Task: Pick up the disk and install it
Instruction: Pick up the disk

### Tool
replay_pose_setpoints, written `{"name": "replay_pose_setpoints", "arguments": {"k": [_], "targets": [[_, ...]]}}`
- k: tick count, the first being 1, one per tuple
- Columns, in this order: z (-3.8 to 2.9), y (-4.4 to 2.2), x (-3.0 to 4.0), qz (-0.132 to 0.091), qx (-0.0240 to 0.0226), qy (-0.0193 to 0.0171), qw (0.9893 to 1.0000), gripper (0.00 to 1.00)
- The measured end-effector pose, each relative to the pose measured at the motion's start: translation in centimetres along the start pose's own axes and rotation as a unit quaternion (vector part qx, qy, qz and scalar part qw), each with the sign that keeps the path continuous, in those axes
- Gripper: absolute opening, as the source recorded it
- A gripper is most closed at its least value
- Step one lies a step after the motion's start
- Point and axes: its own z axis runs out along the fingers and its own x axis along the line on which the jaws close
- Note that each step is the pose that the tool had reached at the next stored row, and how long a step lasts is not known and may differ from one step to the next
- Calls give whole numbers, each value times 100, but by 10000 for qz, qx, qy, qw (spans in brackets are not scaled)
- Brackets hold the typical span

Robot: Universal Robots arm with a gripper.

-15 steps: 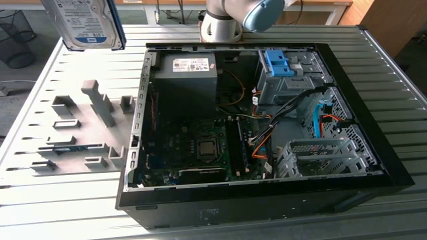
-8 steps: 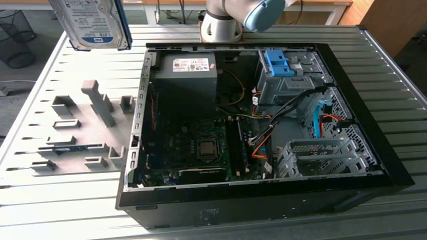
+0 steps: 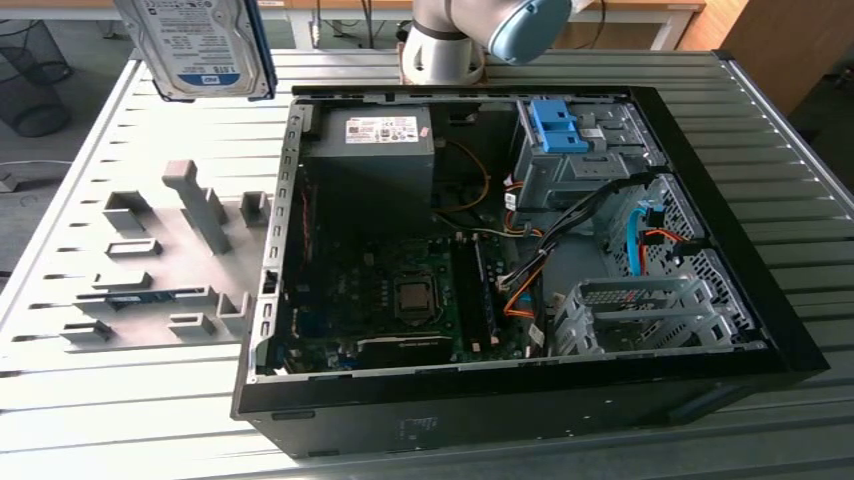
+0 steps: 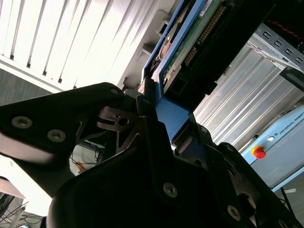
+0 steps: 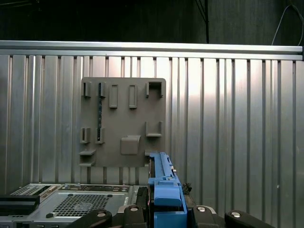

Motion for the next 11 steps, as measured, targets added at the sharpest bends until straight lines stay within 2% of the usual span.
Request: {"name": "replay_pose_setpoints", "arguments": {"k": [11], "targets": [[-1, -168, -1, 0, 0, 0, 10000, 37]]}}
